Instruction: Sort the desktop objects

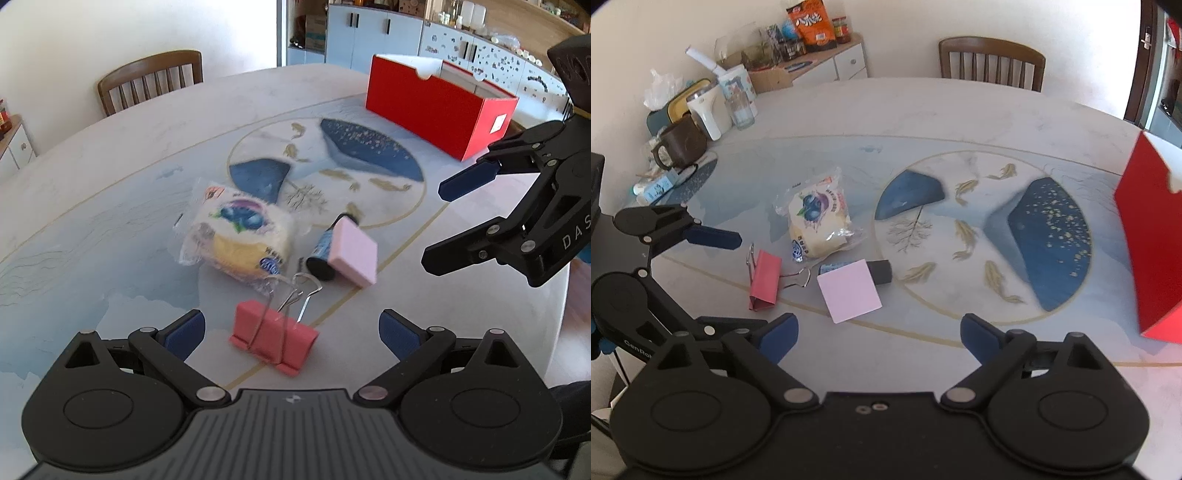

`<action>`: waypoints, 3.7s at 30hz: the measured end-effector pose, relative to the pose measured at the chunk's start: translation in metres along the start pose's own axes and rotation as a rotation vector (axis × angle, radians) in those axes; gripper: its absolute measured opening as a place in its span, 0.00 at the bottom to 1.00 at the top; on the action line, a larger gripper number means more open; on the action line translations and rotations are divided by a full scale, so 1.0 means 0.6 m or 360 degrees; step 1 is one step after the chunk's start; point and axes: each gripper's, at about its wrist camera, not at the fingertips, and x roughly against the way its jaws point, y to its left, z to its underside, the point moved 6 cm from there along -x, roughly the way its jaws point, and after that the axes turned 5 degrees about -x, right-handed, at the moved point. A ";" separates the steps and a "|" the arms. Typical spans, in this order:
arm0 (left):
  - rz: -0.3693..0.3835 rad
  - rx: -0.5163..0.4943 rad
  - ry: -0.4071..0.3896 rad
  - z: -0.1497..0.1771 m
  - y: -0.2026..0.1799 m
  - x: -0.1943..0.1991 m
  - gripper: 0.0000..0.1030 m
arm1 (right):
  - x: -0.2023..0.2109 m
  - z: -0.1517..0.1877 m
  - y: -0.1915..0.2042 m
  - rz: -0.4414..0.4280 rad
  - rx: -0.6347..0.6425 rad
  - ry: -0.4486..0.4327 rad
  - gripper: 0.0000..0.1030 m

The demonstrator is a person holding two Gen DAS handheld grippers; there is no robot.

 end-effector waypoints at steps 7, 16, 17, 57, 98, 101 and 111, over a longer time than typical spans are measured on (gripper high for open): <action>0.0024 -0.0063 0.0011 0.011 0.008 -0.019 0.98 | -0.042 -0.007 0.017 0.0026 0.0058 0.0054 0.91; 0.0050 -0.0133 -0.0011 0.017 0.008 -0.028 0.97 | -0.080 -0.017 0.044 0.0037 0.0137 0.0106 0.81; 0.0053 -0.0135 -0.0007 0.018 0.010 -0.030 0.96 | -0.083 -0.017 0.046 0.0043 0.0141 0.0110 0.81; 0.0074 0.0024 0.0021 0.024 0.023 -0.023 0.52 | -0.086 -0.016 0.029 0.0054 0.0021 0.0155 0.43; 0.0000 0.0402 -0.0200 -0.208 -0.112 0.060 0.51 | 0.178 -0.049 -0.191 -0.0025 -0.0252 -0.0175 0.43; -0.0035 0.0417 -0.0220 -0.233 -0.125 0.053 0.51 | 0.194 -0.057 -0.216 -0.0028 -0.0258 -0.0206 0.43; -0.0015 0.0377 -0.0284 -0.325 -0.193 0.019 0.51 | 0.229 -0.071 -0.302 0.0015 -0.0293 -0.0272 0.43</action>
